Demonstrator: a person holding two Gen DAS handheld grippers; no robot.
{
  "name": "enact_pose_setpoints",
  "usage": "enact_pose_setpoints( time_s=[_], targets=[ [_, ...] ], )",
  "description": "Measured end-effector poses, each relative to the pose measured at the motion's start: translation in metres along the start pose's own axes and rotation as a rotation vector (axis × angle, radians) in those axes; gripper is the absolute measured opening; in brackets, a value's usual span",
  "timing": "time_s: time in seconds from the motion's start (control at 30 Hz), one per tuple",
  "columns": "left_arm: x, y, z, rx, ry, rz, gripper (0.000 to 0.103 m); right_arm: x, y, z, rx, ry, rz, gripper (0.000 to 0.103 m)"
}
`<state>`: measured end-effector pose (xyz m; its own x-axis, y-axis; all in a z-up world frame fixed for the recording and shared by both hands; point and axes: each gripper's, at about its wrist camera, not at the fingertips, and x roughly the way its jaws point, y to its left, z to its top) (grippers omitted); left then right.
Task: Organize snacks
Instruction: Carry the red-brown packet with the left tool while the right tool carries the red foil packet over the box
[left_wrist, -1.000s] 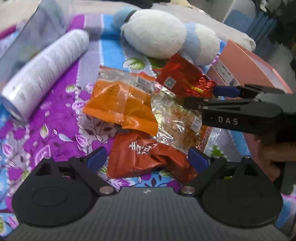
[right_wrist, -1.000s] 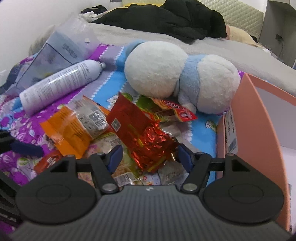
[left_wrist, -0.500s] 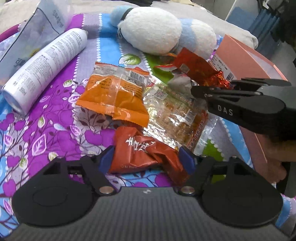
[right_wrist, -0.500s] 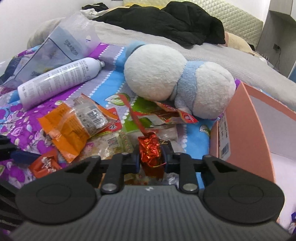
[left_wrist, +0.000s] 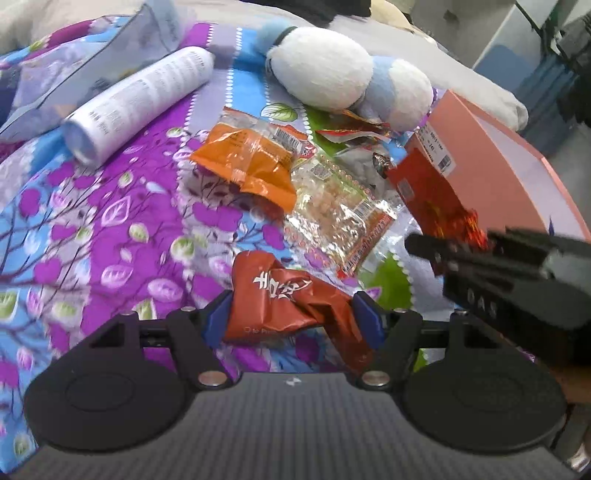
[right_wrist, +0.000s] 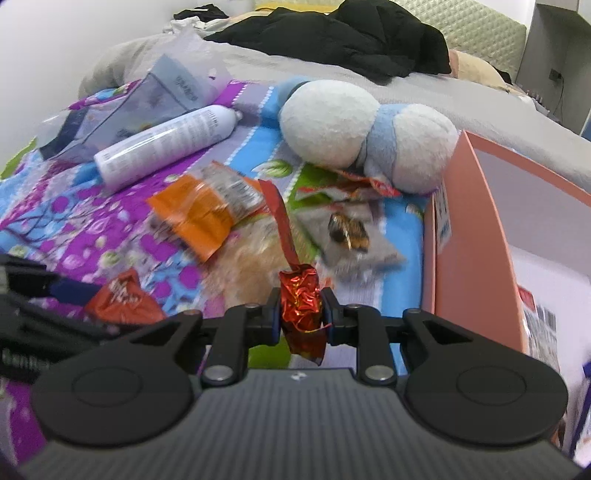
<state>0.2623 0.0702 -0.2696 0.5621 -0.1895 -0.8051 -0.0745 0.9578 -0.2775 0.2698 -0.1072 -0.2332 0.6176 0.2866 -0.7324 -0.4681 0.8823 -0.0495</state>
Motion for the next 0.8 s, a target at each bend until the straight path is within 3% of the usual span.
enact_pose_setpoints(
  time_s=[0.37,0.8],
  targets=[
    [-0.049,-0.012,-0.031,-0.047,-0.036,0.057,0.074,-0.058,0.004,-0.04,0.078,0.026,0.022,0.025],
    [-0.109,-0.043,-0.047,-0.059,-0.124,0.028,0.074,-0.124,-0.005,-0.066,0.165,-0.029,0.016,0.025]
  ],
)
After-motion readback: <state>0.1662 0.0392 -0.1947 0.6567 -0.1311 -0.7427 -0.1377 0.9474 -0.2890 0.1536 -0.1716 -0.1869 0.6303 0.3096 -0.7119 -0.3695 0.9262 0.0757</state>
